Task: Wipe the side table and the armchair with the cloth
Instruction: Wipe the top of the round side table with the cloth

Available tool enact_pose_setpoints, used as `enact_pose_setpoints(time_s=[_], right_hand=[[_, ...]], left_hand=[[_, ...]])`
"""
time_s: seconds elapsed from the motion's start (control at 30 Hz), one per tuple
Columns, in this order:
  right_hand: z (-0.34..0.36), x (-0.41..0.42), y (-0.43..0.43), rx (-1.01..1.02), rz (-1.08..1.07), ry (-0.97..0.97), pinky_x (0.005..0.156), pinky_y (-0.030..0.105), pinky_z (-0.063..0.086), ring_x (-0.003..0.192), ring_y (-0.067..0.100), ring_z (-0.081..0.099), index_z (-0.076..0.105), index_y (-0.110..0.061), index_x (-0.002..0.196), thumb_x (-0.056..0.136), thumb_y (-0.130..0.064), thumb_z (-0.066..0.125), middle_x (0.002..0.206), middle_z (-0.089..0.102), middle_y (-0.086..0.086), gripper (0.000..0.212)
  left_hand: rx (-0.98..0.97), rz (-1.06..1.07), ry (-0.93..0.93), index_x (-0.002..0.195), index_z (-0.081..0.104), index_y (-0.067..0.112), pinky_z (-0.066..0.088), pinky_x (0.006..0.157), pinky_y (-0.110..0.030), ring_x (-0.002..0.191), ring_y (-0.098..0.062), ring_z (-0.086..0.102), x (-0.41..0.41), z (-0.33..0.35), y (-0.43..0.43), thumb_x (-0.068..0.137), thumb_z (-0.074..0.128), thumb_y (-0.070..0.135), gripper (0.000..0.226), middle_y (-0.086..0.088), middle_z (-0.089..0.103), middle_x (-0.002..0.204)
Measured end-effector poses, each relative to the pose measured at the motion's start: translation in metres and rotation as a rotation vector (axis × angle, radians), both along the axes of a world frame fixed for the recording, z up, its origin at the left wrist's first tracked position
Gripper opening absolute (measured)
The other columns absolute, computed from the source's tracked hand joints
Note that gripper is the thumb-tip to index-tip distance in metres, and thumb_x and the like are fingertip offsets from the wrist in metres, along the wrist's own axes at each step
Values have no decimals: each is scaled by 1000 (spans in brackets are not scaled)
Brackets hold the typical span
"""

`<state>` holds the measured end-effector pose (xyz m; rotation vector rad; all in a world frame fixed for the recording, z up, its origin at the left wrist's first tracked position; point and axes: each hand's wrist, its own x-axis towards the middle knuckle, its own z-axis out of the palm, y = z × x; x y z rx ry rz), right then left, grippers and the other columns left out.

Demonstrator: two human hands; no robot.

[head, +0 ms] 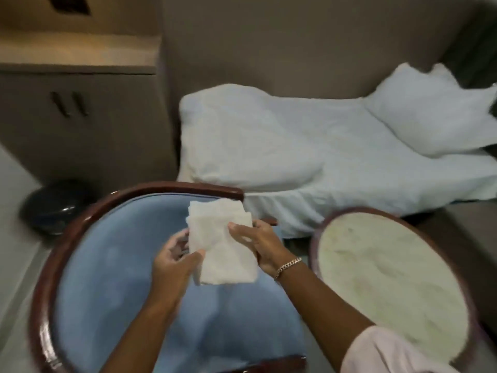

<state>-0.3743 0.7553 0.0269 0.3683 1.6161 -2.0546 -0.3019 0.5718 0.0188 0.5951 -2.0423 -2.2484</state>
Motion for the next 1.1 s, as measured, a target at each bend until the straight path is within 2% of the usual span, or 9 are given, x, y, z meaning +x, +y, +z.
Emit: enact_pose_setpoints(time_s=[0.13,0.33,0.43,0.57,0.63,0.7,0.77,0.9,1.1], right_hand=[[-34,-12,112,146,-205,-12,88,50,61,102,36,72,63,-4,119,62,-18,89,113,75,18,64],[-105,-13,253,369,-470,-75,80,47,60,101,31,66,52,-21,123,57,-33,86,116,66,7,76],[-158,-35,310,415,-494,-118,87,51,57,105,32,63,53,-23,121,66,-30,87,119,64,8,65],[-252,-89,355,323,-614,-201,98,51,54,112,37,64,59,-11,122,80,-10,79,125,67,17,46],[-290,-111,355,582,-670,-163,105,48,49,123,37,58,55,-8,130,82,-11,76,134,61,18,52],[-310,-116,344,1133,-523,76,108,50,42,134,37,47,46,-15,143,85,-20,70,149,47,17,63],[-323,-101,324,1441,-283,343,105,57,41,142,38,37,41,-25,148,88,-36,63,160,35,15,64],[-344,-68,301,1520,188,404,108,74,27,150,49,15,37,-36,148,80,-74,42,165,24,14,78],[-339,-255,339,1607,193,128,111,79,9,143,62,11,21,-31,147,75,-80,41,161,19,22,89]], left_hand=[[-2,-168,-58,123,62,7,56,61,-13,78,-8,69,-37,-29,110,81,65,-18,49,-15,69,107],[-5,-350,-129,120,65,14,54,71,-15,88,-13,69,-74,-95,260,82,68,-10,45,-1,72,101],[-28,-360,-194,123,67,17,51,71,-9,80,2,68,-100,-143,306,85,65,-4,44,4,74,100],[-492,-330,-192,136,59,5,36,107,-19,128,-23,58,-157,-243,309,92,53,-1,45,-15,63,140],[-763,-390,-186,140,51,-6,26,121,-39,144,-41,43,-177,-295,293,92,46,2,50,-27,48,151],[-1123,-451,-135,144,43,-10,25,119,-59,145,-52,34,-188,-341,275,91,42,18,59,-35,39,154],[-1409,-494,-131,151,30,-6,22,119,-62,149,-50,26,-192,-372,264,95,36,37,70,-34,30,159],[-1634,-422,-56,157,16,1,11,124,-55,155,-41,16,-186,-406,259,97,29,49,78,-28,22,164],[-1674,-412,-62,157,14,1,11,125,-55,156,-40,12,-187,-409,258,96,28,51,81,-26,18,166]])
